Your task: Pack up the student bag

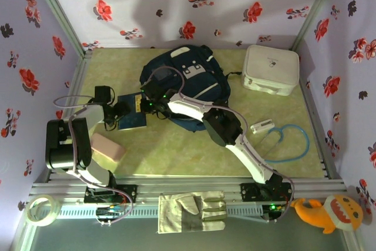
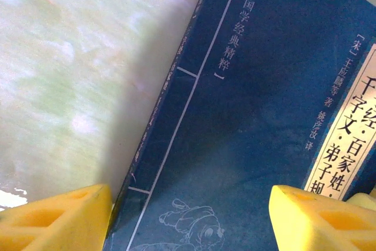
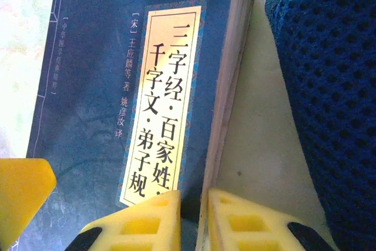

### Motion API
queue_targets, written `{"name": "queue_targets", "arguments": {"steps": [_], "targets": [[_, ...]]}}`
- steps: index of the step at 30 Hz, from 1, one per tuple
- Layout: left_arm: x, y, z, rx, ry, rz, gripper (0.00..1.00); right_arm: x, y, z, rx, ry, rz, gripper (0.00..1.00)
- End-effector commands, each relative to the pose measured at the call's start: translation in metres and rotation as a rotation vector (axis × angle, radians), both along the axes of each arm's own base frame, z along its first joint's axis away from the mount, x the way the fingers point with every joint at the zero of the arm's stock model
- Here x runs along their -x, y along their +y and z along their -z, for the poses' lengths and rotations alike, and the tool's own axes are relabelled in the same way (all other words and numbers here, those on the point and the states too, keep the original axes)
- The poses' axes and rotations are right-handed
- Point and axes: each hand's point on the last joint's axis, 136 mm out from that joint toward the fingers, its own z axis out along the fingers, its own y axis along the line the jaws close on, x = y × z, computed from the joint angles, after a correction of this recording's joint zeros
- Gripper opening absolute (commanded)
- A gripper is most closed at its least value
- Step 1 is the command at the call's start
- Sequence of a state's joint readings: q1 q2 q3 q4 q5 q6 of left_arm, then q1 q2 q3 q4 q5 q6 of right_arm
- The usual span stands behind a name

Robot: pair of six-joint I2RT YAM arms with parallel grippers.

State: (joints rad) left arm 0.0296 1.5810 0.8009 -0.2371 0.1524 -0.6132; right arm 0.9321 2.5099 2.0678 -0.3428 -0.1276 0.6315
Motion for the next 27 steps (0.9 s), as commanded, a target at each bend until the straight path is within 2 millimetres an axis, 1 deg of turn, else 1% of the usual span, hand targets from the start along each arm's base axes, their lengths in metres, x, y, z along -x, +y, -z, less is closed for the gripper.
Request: {"name": "queue_targets", "arguments": {"steps": [1,3,8,11,13,15,18,27], "targets": [[0.0,-0.019,-0.013,0.1,-0.025,0.063,0.69,0.01,-0.008,0.03,0.071,0.058,0.004,0.18],[-0.002,-0.027,-0.023,0.142,-0.048,0.077,0.69,0.01,-0.008,0.032,0.071,0.062,0.005,0.17],[-0.006,-0.043,-0.064,0.228,-0.139,0.124,0.66,0.011,-0.008,0.033,0.067,0.072,0.005,0.17],[0.0,-0.044,-0.081,0.228,-0.156,0.13,0.64,0.012,-0.008,0.036,0.066,0.08,0.006,0.17],[0.002,-0.047,-0.087,0.249,-0.175,0.122,0.62,0.011,-0.008,0.035,0.056,0.085,0.01,0.17],[0.002,-0.05,-0.09,0.279,-0.187,0.115,0.62,0.011,-0.007,0.036,0.048,0.091,0.011,0.17],[0.0,-0.055,-0.086,0.325,-0.184,0.105,0.59,0.012,-0.007,0.037,0.038,0.1,0.012,0.17],[-0.008,-0.055,-0.078,0.362,-0.189,0.05,0.47,0.013,-0.008,0.04,0.035,0.118,0.013,0.17]]}}
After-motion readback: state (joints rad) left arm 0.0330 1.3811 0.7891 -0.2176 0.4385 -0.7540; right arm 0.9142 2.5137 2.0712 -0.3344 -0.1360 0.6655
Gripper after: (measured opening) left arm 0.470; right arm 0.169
